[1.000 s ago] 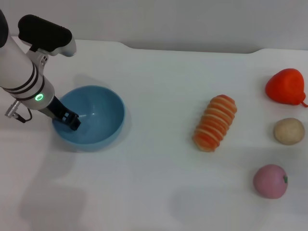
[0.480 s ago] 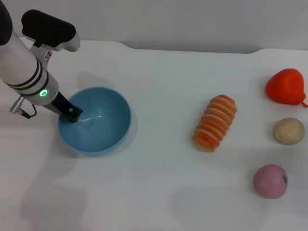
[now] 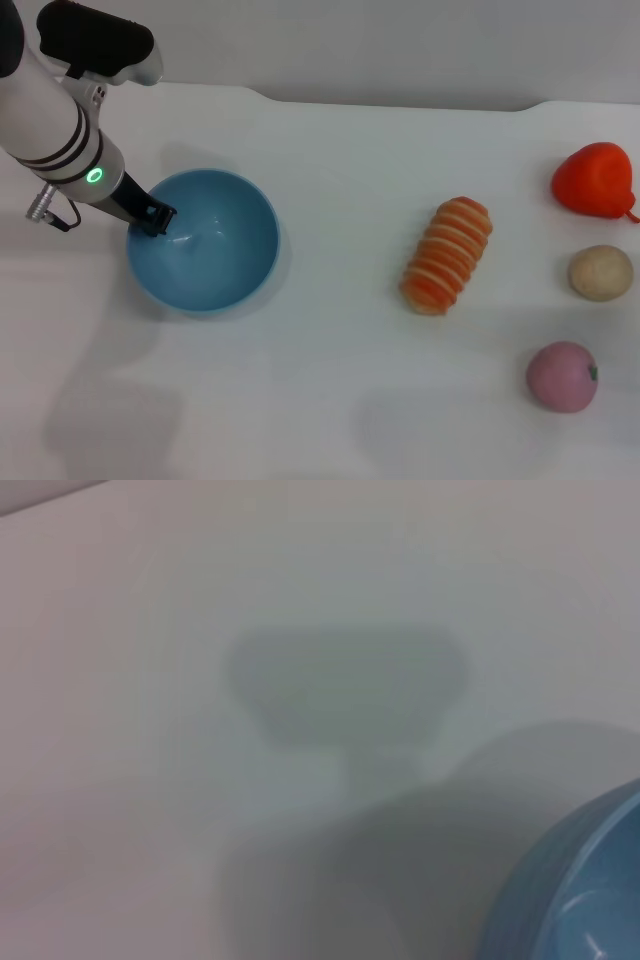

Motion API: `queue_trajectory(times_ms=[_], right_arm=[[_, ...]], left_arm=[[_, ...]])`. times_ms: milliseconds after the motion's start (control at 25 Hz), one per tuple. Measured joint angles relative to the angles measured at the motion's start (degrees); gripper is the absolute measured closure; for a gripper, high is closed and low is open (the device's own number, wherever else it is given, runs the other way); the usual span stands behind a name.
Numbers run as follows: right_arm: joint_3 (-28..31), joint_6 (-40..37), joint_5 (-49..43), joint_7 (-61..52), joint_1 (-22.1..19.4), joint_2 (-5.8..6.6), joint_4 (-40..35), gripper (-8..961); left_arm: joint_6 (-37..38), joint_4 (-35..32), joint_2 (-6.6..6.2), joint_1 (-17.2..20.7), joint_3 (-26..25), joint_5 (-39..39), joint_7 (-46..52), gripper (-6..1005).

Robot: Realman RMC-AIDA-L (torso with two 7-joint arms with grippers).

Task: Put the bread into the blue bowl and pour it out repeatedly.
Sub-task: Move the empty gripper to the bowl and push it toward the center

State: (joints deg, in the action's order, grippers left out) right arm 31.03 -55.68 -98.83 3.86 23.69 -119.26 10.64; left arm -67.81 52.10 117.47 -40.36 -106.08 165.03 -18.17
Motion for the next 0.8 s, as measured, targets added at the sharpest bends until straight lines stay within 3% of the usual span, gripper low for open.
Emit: queue_trajectory(times_ms=[600, 800], right_arm=[[0.0, 0.83, 0.05, -6.68, 0.88, 0.3, -0.35, 268], [-0.25, 3.57, -0.33, -13.93, 2.02, 0.83, -0.51, 269]], left_arm=[[-2.71, 0.06, 0.14, -1.34, -8.81, -0.42, 5.86, 1000], [-4.39, 0.13, 0.02, -1.76, -13.05, -1.72, 6.77, 999]])
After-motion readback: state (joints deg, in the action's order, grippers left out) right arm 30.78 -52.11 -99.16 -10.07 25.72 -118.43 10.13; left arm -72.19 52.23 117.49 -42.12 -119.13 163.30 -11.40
